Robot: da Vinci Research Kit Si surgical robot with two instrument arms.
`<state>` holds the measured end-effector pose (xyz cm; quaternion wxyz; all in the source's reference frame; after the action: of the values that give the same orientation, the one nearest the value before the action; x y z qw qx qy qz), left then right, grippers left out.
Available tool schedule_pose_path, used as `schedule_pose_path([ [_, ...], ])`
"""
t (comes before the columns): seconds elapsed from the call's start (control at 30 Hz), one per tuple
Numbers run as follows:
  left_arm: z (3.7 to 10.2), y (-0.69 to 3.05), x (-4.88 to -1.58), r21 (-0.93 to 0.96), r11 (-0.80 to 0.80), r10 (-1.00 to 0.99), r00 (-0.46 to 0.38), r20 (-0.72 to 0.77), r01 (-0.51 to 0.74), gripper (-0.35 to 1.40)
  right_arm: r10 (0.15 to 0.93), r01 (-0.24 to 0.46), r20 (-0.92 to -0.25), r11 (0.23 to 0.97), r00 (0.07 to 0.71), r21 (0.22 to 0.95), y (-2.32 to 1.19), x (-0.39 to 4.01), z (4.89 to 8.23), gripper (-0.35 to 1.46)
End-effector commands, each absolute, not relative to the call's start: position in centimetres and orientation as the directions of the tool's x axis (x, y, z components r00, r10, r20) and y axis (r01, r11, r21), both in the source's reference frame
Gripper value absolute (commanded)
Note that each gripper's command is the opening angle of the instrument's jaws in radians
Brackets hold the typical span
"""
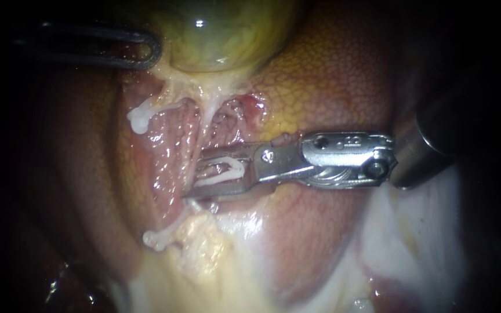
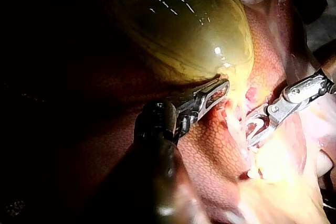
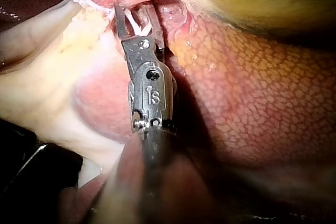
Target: Clipping first clip right tube
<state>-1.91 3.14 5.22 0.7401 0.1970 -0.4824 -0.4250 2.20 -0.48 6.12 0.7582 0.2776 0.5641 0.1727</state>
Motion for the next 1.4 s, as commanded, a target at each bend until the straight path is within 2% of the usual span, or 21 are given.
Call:
schedule_pose_path([
  [0.03,5.22,3.14,-1.91,0.702,0.561,-0.819,0.173,0.547,0.439,-0.35,0.58,0.05,-0.756,0.783,0.304,0.62,-0.48,2.2,6.12,0.11],
  [0.17,5.22,3.14,-1.91,0.702,0.561,-0.819,0.173,0.547,0.439,-0.35,0.584,0.048,-0.752,0.779,0.304,0.625,-0.48,2.2,6.12,0.19],
  [0.3,5.22,3.14,-1.91,0.702,0.561,-0.819,0.173,0.547,0.439,-0.35,0.59,0.046,-0.749,0.776,0.302,0.629,-0.45,2.2,6.14,0.41],
  [0.43,5.22,3.14,-1.91,0.702,0.561,-0.819,0.173,0.547,0.439,-0.35,0.595,0.041,-0.753,0.777,0.281,0.629,-0.4,2.19,6.16,0.49],
  [1.4,5.21,3.13,-1.89,0.702,0.561,-0.819,0.174,0.547,0.439,-0.35,0.601,0.062,-0.747,0.766,0.283,0.64,-0.25,1.61,5.93,0.5],
])
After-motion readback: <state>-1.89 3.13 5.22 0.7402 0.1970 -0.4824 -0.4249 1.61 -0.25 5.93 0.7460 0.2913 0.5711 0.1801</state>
